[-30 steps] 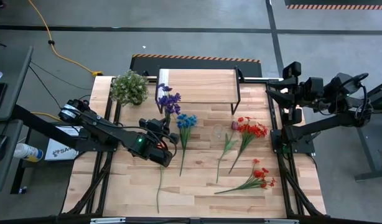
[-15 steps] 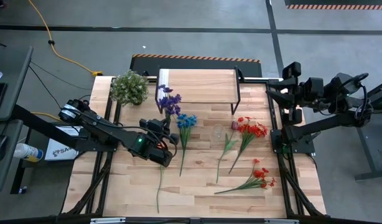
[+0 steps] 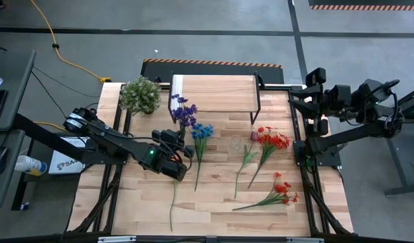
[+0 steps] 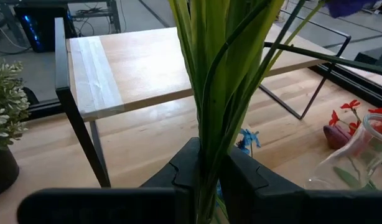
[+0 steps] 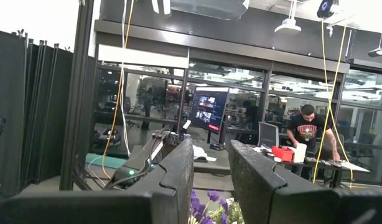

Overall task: Pick and place flowers into a vace then onto a shelf
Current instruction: Put the violet flowers into the left transparent vase

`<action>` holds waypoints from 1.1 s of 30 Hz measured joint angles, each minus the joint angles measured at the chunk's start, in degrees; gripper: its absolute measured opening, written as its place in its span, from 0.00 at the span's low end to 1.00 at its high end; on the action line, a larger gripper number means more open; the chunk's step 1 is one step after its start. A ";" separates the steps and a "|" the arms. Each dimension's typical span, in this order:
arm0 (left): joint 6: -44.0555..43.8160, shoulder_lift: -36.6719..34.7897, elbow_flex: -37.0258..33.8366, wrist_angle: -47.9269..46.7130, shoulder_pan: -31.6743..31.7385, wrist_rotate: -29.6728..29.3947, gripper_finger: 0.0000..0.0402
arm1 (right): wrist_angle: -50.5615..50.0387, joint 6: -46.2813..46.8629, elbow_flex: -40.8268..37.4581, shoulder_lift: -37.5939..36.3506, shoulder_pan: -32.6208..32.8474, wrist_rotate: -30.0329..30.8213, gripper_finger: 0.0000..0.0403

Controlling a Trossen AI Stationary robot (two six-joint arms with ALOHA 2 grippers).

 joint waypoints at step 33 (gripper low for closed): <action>0.07 -0.02 0.00 -0.69 -0.02 4.88 0.62 | -0.26 0.00 0.00 0.02 -0.01 -0.02 0.23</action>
